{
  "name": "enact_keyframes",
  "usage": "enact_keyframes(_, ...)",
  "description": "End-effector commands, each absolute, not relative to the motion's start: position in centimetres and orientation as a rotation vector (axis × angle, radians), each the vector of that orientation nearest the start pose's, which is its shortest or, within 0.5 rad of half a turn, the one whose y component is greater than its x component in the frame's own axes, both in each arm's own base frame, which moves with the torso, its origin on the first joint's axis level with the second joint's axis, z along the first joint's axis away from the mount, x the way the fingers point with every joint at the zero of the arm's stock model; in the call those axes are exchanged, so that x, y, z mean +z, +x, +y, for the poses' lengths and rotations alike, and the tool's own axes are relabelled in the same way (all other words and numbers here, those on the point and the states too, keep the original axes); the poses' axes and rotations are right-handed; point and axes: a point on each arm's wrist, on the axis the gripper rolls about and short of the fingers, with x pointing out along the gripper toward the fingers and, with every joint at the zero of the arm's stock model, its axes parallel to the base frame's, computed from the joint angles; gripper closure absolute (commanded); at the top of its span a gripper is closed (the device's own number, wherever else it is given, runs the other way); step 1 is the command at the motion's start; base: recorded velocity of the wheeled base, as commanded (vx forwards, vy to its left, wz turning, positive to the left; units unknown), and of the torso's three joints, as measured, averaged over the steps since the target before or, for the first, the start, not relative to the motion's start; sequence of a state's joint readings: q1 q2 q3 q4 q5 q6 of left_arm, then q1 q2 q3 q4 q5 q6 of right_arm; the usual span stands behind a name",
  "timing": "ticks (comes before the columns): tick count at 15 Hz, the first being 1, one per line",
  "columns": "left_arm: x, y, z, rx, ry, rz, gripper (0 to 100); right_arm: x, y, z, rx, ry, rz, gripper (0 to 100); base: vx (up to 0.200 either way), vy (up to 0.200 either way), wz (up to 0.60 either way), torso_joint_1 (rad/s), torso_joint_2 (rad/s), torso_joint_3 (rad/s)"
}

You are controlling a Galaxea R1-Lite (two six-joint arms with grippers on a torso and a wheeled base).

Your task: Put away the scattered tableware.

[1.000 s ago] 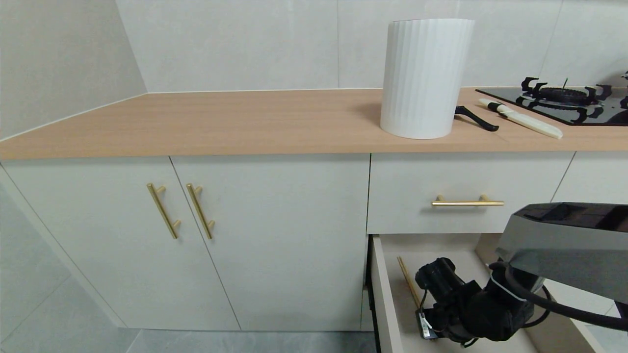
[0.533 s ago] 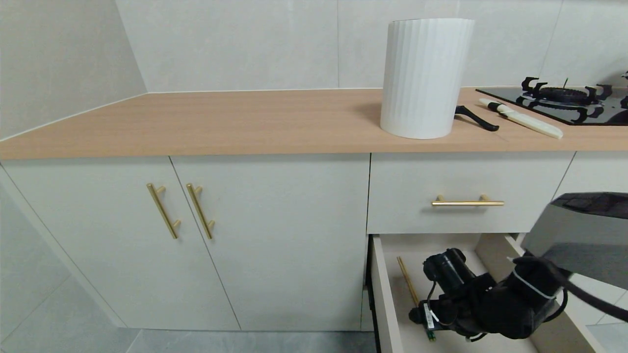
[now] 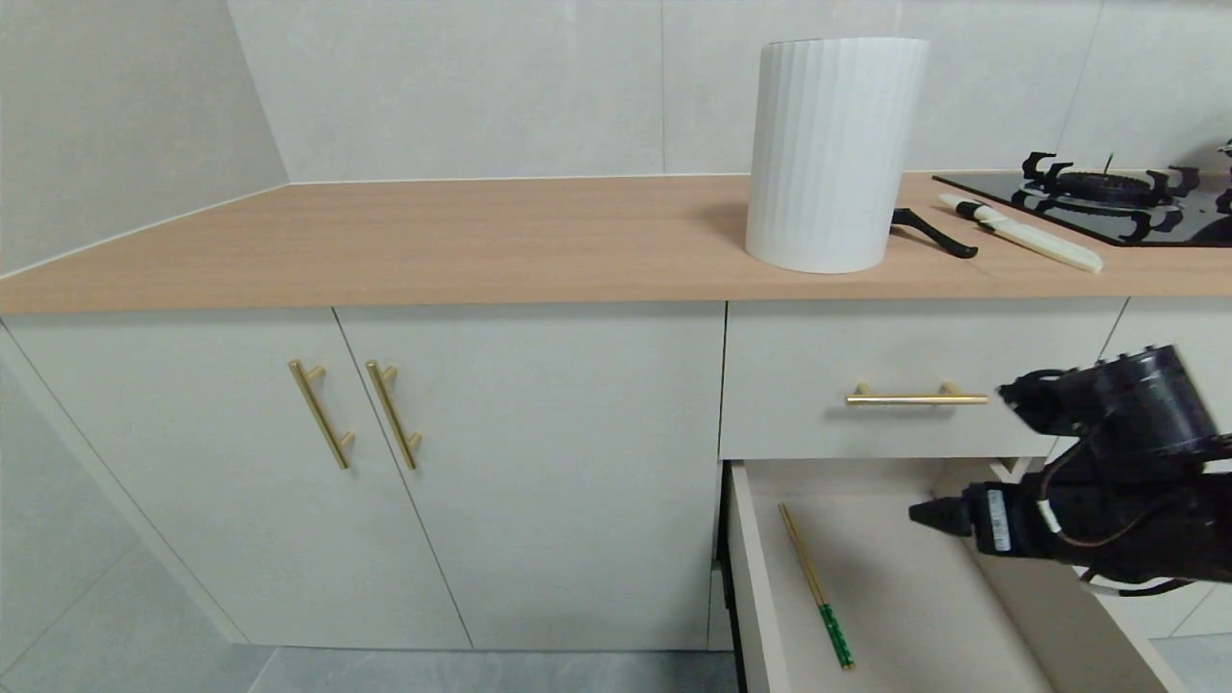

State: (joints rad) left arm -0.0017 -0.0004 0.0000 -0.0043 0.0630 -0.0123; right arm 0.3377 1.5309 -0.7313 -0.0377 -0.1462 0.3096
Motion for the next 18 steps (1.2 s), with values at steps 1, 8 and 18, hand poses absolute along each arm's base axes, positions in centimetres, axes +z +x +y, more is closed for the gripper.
enact_keyframes(1,7.6,-2.3,0.1,0.063,-0.014,-0.005,0,19.8,20.5,4.7,0.028,0.128,0.588,0,0.000,0.000,0.00,0.000,0.00,0.000)
enact_keyframes(8,7.6,-2.3,0.1,0.061,-0.012,-0.005,0,19.4,20.8,3.4,-0.007,0.049,0.547,0,0.000,0.000,0.00,0.000,0.00,0.000)
enact_keyframes(18,7.6,-2.3,0.1,0.061,-0.012,-0.005,0,19.2,20.5,3.3,-0.005,0.046,0.551,0,0.000,0.000,0.00,0.090,-0.29,-0.208)
